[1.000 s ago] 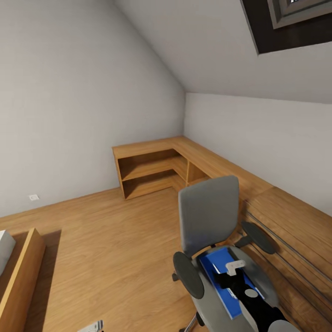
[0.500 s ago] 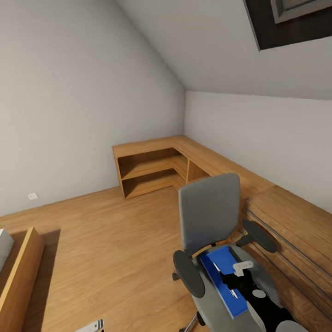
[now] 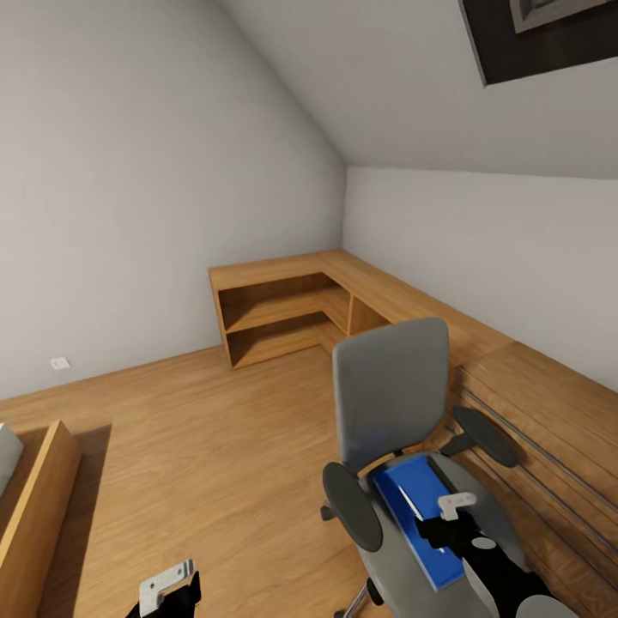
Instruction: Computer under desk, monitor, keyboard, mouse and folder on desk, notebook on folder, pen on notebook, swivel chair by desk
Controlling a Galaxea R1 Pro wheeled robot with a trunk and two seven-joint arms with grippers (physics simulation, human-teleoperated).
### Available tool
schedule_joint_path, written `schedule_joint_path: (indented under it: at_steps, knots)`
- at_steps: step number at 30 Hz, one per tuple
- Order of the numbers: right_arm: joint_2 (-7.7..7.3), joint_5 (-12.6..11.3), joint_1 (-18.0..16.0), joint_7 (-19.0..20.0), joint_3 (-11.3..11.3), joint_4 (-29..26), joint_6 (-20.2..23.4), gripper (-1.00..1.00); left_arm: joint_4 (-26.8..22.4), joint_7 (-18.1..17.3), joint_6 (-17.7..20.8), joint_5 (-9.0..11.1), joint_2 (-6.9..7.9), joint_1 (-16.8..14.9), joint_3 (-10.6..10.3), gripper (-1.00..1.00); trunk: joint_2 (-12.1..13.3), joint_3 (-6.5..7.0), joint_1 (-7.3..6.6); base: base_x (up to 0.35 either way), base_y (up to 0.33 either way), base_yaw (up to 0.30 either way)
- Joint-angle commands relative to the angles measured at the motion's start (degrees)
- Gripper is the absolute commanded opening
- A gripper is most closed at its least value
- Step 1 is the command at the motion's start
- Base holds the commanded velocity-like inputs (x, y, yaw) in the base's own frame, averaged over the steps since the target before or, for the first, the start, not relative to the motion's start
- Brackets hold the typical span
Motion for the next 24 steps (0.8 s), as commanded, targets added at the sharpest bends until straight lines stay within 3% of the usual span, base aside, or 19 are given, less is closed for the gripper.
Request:
schedule_joint_path:
  at_steps: [1,9,24]
  knots:
    - [-0.01,0.58,-0.04,0.11,-0.04,0.02,-0.05,1.00,-1.47,0.43,0.26,0.29,0.16,0.73,-0.18,1.00,-0.45,-0.23,0.23,0.000,0.000,0.000]
    - [0.08,0.56,-0.05,0.13,0.03,-0.06,1.70,1.00,-14.35,0.36,0.44,0.41,3.64,8.57,-0.32,1.00,-3.66,-1.67,1.99,0.000,0.000,0.000]
    - [0.12,0.56,-0.05,0.15,0.05,-0.17,2.51,1.00,-16.09,0.42,0.50,0.43,4.01,9.86,-0.46,1.00,-9.67,-4.36,5.28,0.000,0.000,0.000]
